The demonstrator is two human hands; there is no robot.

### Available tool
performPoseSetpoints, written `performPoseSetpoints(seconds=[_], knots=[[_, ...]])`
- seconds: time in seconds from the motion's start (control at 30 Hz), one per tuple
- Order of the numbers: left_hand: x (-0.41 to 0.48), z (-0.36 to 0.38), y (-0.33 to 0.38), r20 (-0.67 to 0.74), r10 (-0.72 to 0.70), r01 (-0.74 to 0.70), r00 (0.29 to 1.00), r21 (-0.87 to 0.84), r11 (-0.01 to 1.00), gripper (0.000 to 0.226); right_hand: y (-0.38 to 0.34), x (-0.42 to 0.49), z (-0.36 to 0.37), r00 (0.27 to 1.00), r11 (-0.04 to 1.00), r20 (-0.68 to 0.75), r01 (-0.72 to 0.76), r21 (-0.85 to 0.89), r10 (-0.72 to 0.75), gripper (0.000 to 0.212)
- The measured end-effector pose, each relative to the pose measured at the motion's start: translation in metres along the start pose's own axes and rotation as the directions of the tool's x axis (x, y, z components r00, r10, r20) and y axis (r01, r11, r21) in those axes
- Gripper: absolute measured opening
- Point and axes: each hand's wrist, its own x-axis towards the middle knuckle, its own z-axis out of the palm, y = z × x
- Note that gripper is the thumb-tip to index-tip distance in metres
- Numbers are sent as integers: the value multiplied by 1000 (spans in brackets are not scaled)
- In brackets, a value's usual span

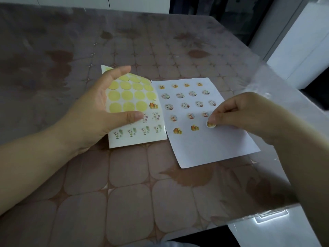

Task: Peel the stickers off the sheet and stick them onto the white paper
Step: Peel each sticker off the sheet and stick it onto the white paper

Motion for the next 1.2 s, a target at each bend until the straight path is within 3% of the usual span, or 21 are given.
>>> performPoseSetpoints(seconds=[0.37, 0.5, 0.57, 0.7, 0.83, 0.93, 1.0, 1.07, 1.13, 1.2], knots=[[-1, 0, 1, 0, 15, -15, 1000, -5, 1000, 87, -1, -1, 5, 999, 999, -39, 13, -39, -14, 9], [0, -1, -2, 22, 17, -16, 1000, -6, 1000, 92, 2, 2, 4, 999, 1000, -49, -9, -30, 7, 35], [0, -1, -3, 22, 21, -21, 1000, -14, 1000, 89, 0, 2, 2, 999, 999, -54, -2, -36, 0, 32], [0, 0, -2, 15, 36, -36, 999, -13, 999, 89, -23, -4, -5, 975, 982, -135, 162, -96, -174, 15], [0, 0, -1, -7, 49, -49, 999, 19, 999, 99, -60, -8, 8, 914, 903, -18, 396, -165, -405, 5], [0, 1, 1, -45, 71, -73, 996, -40, 997, 101, -67, 3, 37, 879, 861, -15, 463, -212, -477, 8], [0, 1, 2, -63, 85, -89, 994, -57, 994, 101, -64, 10, 54, 892, 893, -70, 438, -106, -446, 15], [1, 1, 1, -59, 100, -103, 993, -51, 993, 101, -61, 11, 66, 921, 910, -82, 389, 144, -381, 16], [1, 0, -1, -42, 107, -109, 993, -51, 993, 102, -59, 9, 71, 926, 873, -92, 377, 311, -367, 15], [2, -1, -3, -26, 102, -104, 994, -57, 993, 101, -57, 9, 73, 917, 839, -131, 399, 370, -378, 17]])
